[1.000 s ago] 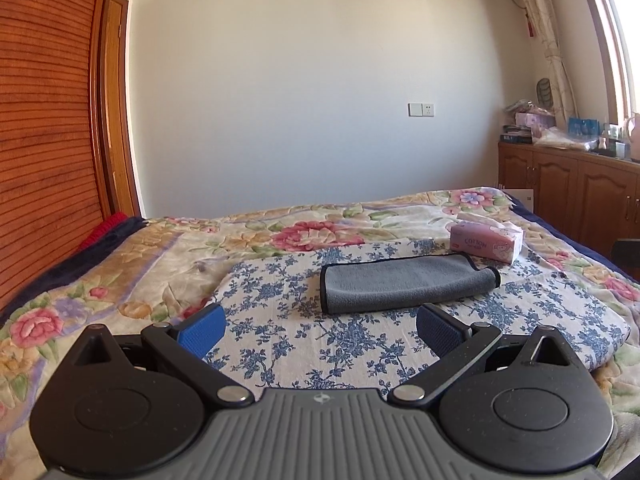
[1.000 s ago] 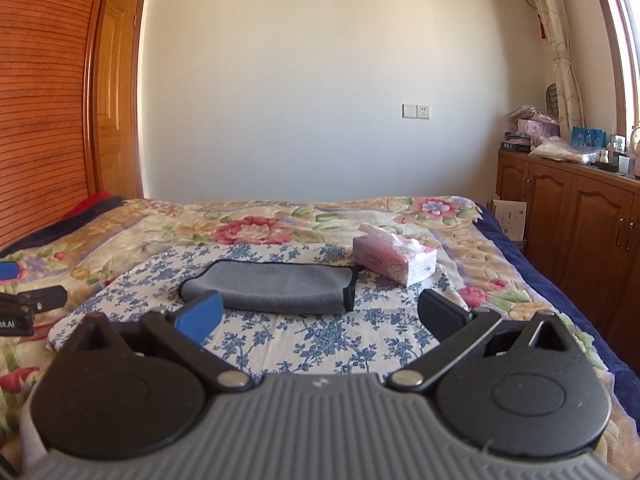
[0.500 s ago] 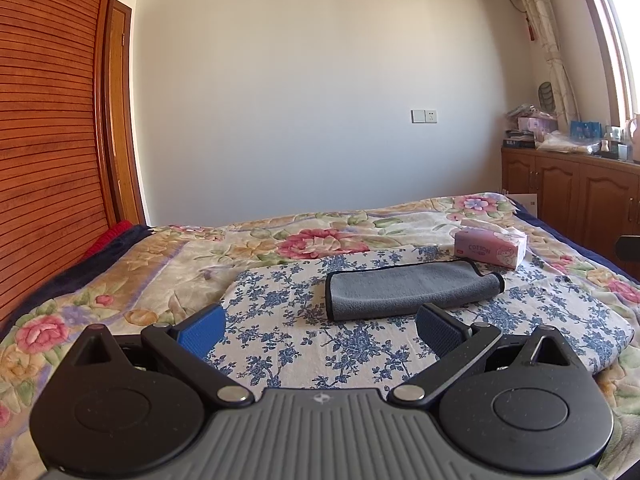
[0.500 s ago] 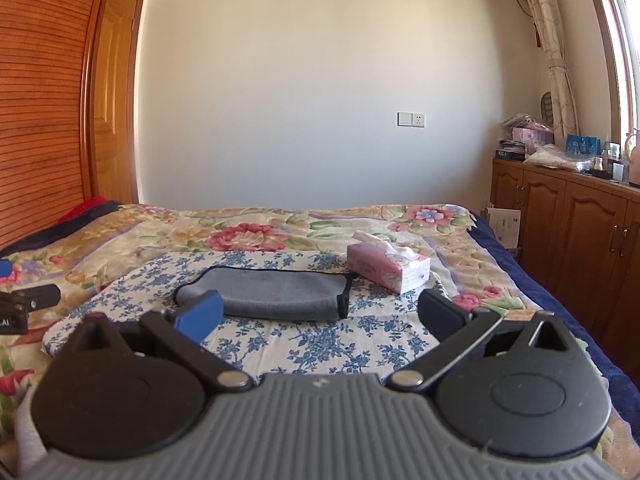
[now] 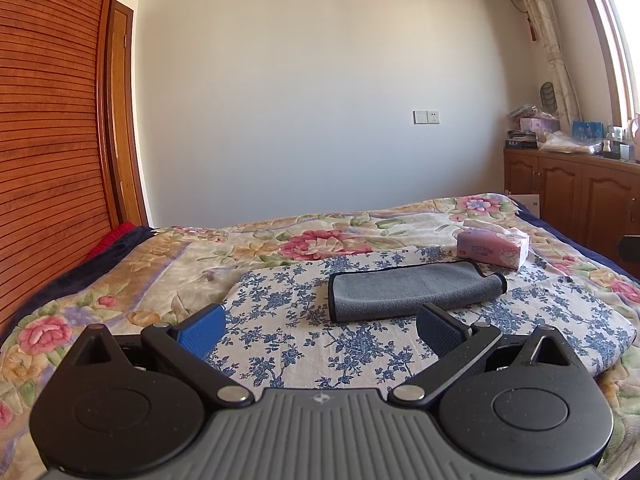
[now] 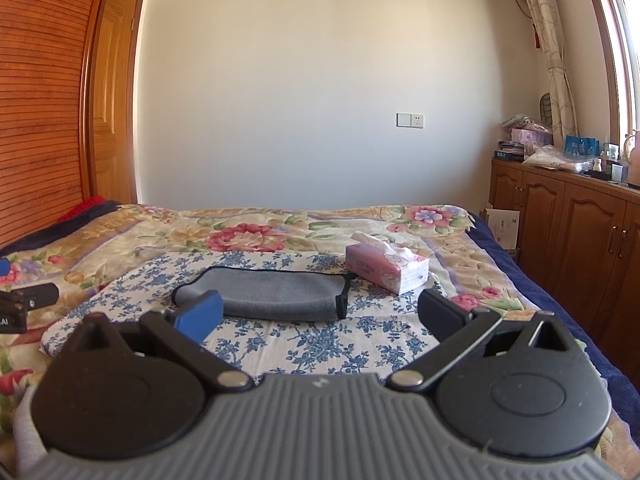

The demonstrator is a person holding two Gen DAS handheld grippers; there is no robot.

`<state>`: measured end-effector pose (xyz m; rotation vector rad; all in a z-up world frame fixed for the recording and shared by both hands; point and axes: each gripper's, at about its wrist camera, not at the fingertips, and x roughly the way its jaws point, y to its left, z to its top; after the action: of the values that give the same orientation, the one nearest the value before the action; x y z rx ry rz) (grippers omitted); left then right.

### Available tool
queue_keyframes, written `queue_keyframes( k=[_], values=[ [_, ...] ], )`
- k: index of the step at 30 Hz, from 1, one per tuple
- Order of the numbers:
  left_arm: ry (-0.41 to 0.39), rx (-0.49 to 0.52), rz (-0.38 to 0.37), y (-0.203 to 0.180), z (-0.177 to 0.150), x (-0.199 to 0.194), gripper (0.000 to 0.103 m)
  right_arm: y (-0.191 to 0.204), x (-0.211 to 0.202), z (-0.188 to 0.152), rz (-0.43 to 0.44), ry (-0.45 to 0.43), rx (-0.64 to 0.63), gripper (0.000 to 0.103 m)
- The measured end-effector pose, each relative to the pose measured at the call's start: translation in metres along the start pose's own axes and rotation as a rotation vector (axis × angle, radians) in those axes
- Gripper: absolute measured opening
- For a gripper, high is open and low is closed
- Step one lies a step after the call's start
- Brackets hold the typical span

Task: Fold towel

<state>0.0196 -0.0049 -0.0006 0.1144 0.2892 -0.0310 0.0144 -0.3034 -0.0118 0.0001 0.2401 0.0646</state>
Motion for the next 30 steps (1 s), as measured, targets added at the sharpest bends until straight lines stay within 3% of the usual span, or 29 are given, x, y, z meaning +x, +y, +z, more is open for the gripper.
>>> queue_keyframes(
  k=[30],
  values=[
    [0.002,0.005,0.000,-0.0034,-0.0025,-0.0009,0.103,-0.0011,0.0001,0.0010,-0.006,-0.004,0.003,0.103]
  ],
)
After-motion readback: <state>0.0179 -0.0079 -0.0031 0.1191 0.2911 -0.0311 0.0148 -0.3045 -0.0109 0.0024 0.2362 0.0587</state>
